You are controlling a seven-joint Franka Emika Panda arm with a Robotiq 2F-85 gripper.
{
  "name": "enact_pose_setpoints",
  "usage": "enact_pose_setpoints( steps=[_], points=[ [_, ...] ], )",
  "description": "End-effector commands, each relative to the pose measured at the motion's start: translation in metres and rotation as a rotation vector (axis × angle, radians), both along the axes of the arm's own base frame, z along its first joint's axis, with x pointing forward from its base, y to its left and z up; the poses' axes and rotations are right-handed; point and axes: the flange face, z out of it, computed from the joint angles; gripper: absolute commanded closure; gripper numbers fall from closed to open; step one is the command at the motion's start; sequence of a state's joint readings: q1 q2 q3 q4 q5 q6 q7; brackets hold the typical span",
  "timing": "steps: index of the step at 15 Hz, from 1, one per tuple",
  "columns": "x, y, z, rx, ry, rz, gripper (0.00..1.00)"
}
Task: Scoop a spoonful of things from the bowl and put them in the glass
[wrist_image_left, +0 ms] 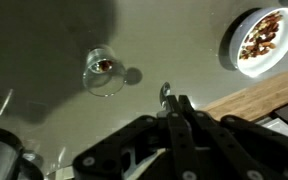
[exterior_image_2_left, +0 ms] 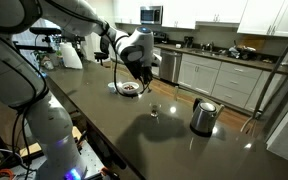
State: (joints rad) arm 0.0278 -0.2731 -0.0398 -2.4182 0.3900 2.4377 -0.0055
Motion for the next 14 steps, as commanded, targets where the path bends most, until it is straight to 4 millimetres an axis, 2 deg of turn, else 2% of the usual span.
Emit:
enact_pose_setpoints(
  steps=[1, 5, 8, 14],
  points=[
    [0.006, 0.03, 0.007, 0.093, -0.043, 0.093, 0.96],
    [0.013, 0.067, -0.004, 0.217, -0.08, 0.194, 0.96],
    [0.026, 0.085, -0.019, 0.295, -0.098, 0.254, 0.95],
    [0.059, 0.104, -0.07, 0.391, -0.102, 0.318, 0.96]
  ],
)
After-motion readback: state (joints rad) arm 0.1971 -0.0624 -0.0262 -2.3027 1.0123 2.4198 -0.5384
